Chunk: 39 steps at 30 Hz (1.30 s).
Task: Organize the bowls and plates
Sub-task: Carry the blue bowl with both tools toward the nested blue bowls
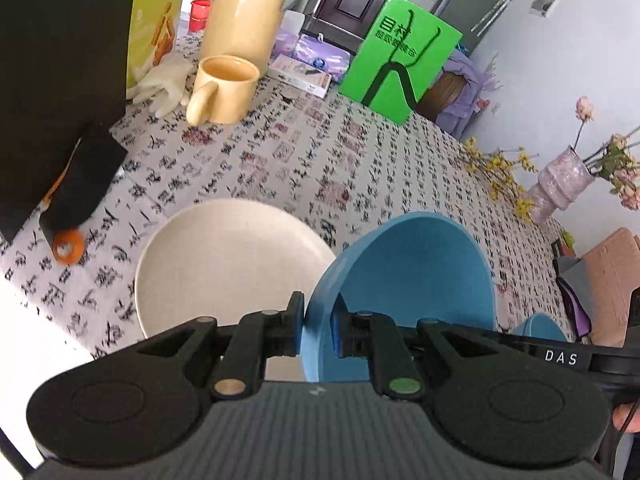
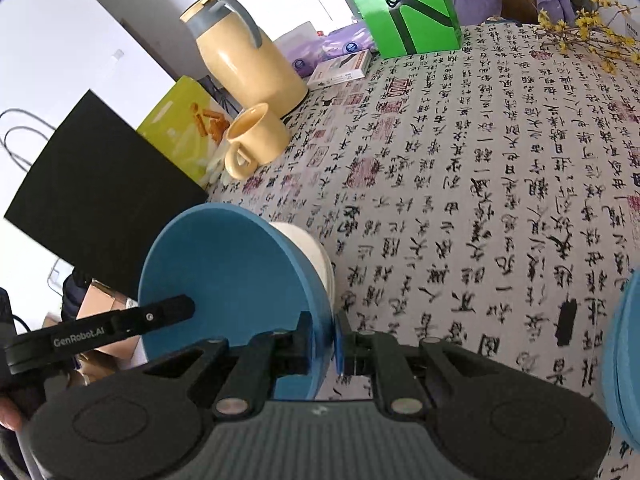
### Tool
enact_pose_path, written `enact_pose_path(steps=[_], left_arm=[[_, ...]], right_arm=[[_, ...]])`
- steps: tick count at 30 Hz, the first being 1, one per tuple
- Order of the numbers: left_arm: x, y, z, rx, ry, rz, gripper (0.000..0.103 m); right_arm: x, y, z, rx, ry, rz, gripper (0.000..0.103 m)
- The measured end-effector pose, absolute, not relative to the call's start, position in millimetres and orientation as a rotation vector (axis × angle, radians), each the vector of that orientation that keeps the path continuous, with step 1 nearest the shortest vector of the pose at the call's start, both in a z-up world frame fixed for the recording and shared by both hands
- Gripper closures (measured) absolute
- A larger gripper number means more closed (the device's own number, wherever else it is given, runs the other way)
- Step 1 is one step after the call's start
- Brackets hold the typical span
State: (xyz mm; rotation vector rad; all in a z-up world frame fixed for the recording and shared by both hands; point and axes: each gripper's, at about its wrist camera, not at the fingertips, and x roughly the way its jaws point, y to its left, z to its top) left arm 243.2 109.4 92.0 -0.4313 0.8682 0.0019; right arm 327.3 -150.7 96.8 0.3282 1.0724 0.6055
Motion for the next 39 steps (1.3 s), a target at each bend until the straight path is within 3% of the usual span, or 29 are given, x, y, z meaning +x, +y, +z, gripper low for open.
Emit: enact_pose_path(steps=[11,25,39], left_arm=[[254.3,49.4,86.6,-0.420,0.906,-0.074,0.090],[305.2,-95.5,119.1,-0.320,0.893,-0.305,0.088],[336.7,-162.1,92.5,-0.278,0.993,-0.382,0.088]], right_arm=[[317.4,-212.8,95.6,0.344,1.034,0.528,0.090],[315.4,-358.9,109.4,0.391,0.981,0.357,0.090],[324.9,-430.0,84.0,0.433,1.026,0.282,0.089]])
